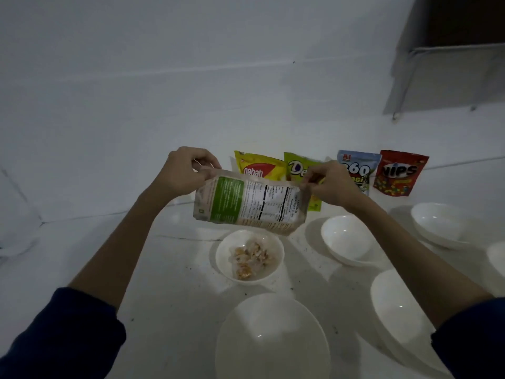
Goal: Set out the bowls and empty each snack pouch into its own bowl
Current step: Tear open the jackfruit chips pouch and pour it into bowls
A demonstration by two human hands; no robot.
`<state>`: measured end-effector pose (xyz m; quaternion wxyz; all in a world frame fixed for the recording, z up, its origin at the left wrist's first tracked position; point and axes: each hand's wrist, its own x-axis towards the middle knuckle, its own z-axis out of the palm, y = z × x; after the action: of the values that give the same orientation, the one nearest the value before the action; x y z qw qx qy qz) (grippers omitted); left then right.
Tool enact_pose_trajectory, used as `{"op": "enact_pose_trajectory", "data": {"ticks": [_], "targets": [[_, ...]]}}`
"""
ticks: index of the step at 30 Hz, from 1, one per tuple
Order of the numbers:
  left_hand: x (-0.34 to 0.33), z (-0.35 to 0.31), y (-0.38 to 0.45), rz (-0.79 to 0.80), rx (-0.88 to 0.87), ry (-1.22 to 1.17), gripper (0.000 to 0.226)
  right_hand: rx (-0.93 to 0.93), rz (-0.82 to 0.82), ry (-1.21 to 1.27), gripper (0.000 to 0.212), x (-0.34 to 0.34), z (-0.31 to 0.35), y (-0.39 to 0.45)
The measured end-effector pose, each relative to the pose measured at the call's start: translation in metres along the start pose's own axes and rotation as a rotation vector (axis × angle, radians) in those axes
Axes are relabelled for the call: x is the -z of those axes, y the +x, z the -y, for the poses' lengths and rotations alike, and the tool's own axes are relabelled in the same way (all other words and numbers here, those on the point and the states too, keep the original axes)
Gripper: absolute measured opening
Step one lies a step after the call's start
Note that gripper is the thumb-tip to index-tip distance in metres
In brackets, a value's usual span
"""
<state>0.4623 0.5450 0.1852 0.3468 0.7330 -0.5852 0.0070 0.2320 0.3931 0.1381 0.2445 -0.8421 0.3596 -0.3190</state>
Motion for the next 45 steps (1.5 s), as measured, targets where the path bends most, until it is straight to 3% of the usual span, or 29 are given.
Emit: {"op": "enact_pose_trajectory", "data": {"ticks": [6,10,18,31,42,45], "targets": [[-0.057,-0.048,0.033,0.099,-0.057,-0.016,0.008,-0.128,0.003,-0.017,0.008,0.045,-0.061,-0.013],[-0.092,-0.083,0.047,0.096,-0.072,0.015,0.005,-0.137,-0.113,-0.011,0.008,0.061,-0.102,-0.017],[-0.132,-0.131,0.059,0.039,0.009,0.193,0.006,-0.105,0.027,0.0,0.016,0.067,-0.157,-0.02],[-0.14,-0.17,0.045,-0.035,0.114,0.233,0.01,-0.029,0.056,0.07,0.013,0.088,-0.169,-0.023],[-0.133,-0.184,0.056,0.022,0.074,0.207,0.01,-0.043,-0.037,0.125,0.01,0.089,-0.175,-0.019],[-0.13,-0.184,0.058,0.04,0.067,0.211,0.012,-0.067,0.007,0.15,0.012,0.091,-0.177,-0.018]]}}
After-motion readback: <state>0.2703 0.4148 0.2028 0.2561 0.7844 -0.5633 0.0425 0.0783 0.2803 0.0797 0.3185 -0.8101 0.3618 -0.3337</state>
